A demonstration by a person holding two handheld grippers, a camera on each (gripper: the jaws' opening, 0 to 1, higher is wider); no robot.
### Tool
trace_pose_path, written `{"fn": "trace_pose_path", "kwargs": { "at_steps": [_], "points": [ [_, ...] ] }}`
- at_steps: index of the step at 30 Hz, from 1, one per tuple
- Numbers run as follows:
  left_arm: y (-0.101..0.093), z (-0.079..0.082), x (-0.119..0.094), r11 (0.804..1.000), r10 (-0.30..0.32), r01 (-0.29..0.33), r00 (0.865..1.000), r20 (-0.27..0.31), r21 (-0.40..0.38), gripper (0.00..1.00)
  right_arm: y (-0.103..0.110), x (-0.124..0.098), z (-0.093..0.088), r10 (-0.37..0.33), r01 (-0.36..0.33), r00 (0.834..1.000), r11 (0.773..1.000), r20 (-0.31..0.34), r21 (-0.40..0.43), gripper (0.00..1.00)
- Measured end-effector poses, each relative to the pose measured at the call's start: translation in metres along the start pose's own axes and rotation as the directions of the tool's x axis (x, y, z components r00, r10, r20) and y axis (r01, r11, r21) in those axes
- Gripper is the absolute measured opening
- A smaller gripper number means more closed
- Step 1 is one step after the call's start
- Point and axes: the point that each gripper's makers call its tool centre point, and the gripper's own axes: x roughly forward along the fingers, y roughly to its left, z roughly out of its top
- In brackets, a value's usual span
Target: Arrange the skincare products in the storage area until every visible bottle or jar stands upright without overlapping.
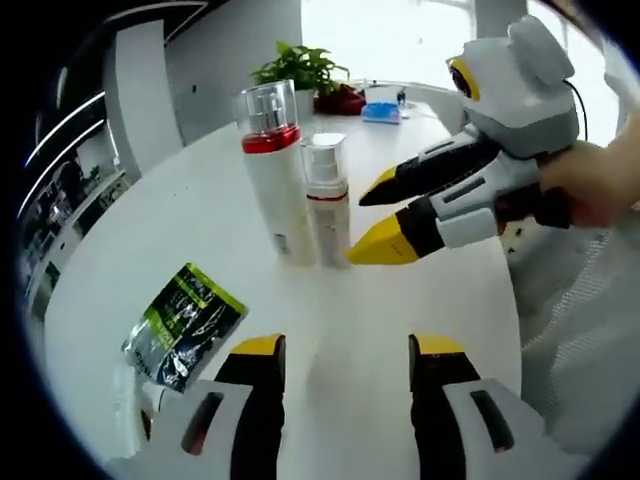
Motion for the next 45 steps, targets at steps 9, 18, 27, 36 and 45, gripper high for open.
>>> {"fn": "trace_pose_path", "kwargs": {
  "at_steps": [9, 18, 27, 36, 45],
  "points": [
    [-0.004, -0.011, -0.022, 0.994, 0.04, -0.039, 0.999, 0.013, -0.101, 0.61, 0.017, -0.013, -0.002, 0.118, -0.118, 0.993, 0.993, -0.002, -0.006, 0.57],
    [-0.01, -0.025, -0.042, 0.978, 0.079, -0.075, 0.997, 0.01, -0.194, 0.7, 0.019, -0.034, -0.003, 0.173, -0.173, 0.985, 0.984, -0.004, 0.043, 0.67],
    [-0.017, -0.034, -0.061, 0.957, 0.117, -0.105, 0.993, 0.03, -0.269, 0.76, 0.036, -0.056, 0.004, 0.298, -0.3, 0.954, 0.951, 0.037, 0.075, 0.76],
    [-0.022, -0.046, -0.09, 0.922, 0.177, -0.15, 0.983, 0.044, -0.357, 0.82, 0.036, -0.08, 0.01, 0.348, -0.351, 0.935, 0.935, 0.06, 0.045, 0.87],
    [-0.03, -0.057, -0.115, 0.886, 0.228, -0.19, 0.973, 0.04, -0.424, 0.9, 0.036, -0.096, 0.008, 0.371, -0.374, 0.926, 0.927, 0.068, 0.042, 0.91]
  ]
}}
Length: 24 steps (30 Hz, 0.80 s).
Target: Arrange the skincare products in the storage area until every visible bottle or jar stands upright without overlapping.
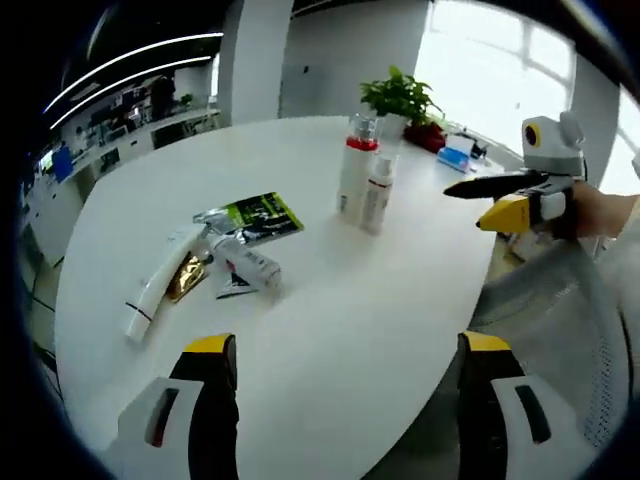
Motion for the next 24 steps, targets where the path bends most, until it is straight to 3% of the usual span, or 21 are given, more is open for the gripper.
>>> {"fn": "trace_pose_path", "kwargs": {
  "at_steps": [8, 15, 24],
  "points": [
    [-0.002, 0.0, -0.018, 0.998, 0.015, -0.013, 0.999, 0.032, -0.06, 0.97, 0.004, -0.011, 0.008, 0.014, -0.014, 1.0, 1.0, 0.025, -0.017, 0.94],
    [-0.004, 0.002, -0.034, 0.994, 0.022, -0.014, 0.998, 0.066, -0.112, 0.97, 0.006, -0.019, 0.005, 0.022, -0.021, 0.999, 1.0, 0.028, -0.008, 0.95],
    [-0.001, -0.012, -0.048, 0.988, 0.061, -0.051, 0.996, 0.064, -0.146, 0.97, 0.008, -0.018, 0.004, 0.023, -0.022, 0.999, 1.0, 0.035, -0.02, 0.96]
  ]
}}
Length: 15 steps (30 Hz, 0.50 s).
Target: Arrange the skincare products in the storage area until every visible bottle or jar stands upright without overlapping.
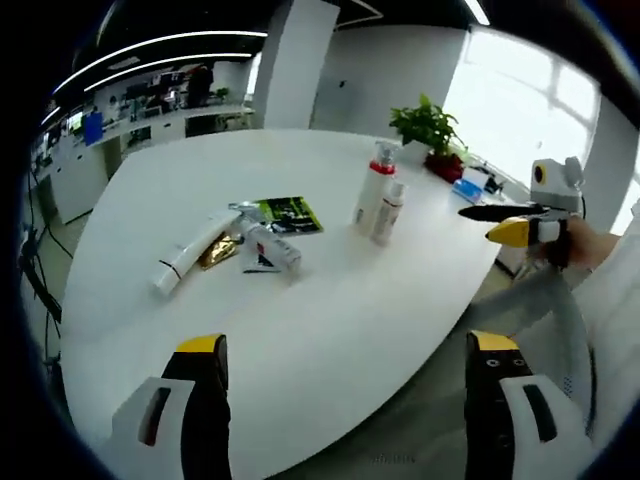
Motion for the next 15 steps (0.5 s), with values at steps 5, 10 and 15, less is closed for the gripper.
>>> {"fn": "trace_pose_path", "kwargs": {
  "at_steps": [5, 10, 15],
  "points": [
    [0.008, -0.007, -0.003, 0.999, 0.034, -0.035, 0.999, -0.007, -0.024, 0.97, -0.003, 0.0, -0.001, -0.004, 0.004, 1.0, 1.0, 0.003, 0.01, 0.96],
    [0.011, -0.005, -0.003, 0.998, 0.045, -0.045, 0.999, -0.007, -0.031, 0.97, -0.003, 0.0, -0.003, -0.004, 0.004, 1.0, 1.0, -0.003, 0.009, 0.96],
    [0.013, -0.002, 0.0, 0.998, 0.046, -0.046, 0.999, -0.006, -0.034, 0.97, -0.003, 0.001, -0.005, 0.001, -0.001, 1.0, 1.0, -0.011, 0.003, 0.96]
  ]
}}
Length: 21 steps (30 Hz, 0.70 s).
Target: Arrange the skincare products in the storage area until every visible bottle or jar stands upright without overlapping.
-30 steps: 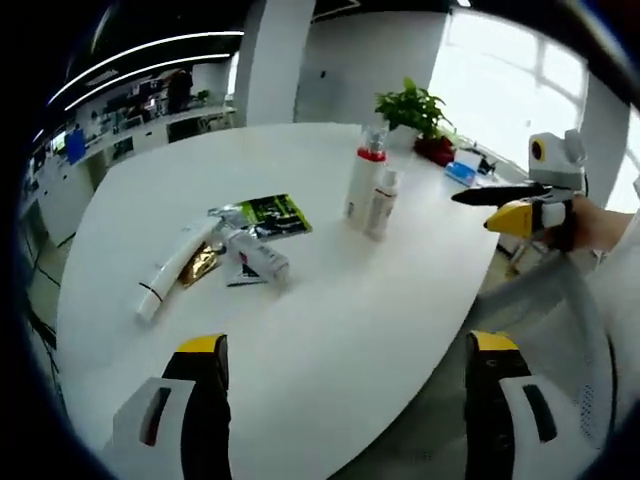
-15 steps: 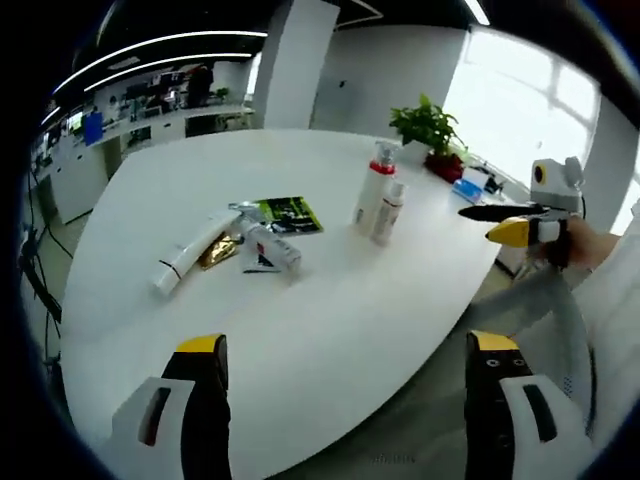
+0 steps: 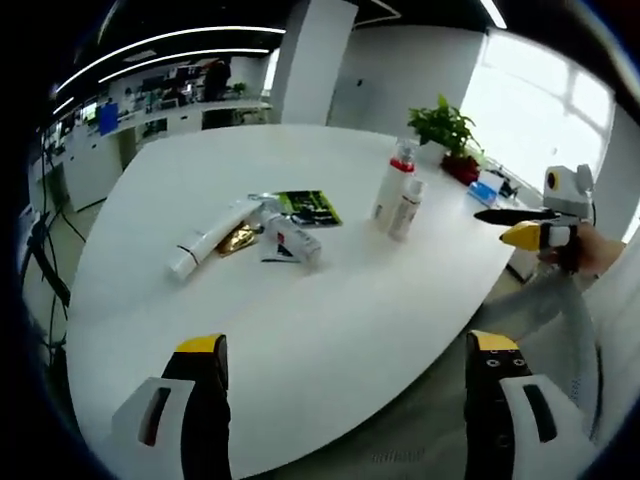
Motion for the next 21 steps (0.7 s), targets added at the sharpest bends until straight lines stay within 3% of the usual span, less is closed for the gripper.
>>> {"fn": "trace_pose_path", "kwargs": {
  "at_steps": [21],
  "points": [
    [0.019, 0.014, 0.012, 0.999, 0.006, -0.005, 0.999, -0.04, 0.036, 0.97, -0.003, 0.001, -0.001, -0.014, 0.014, 1.0, 1.0, -0.008, 0.011, 0.95]
  ]
}}
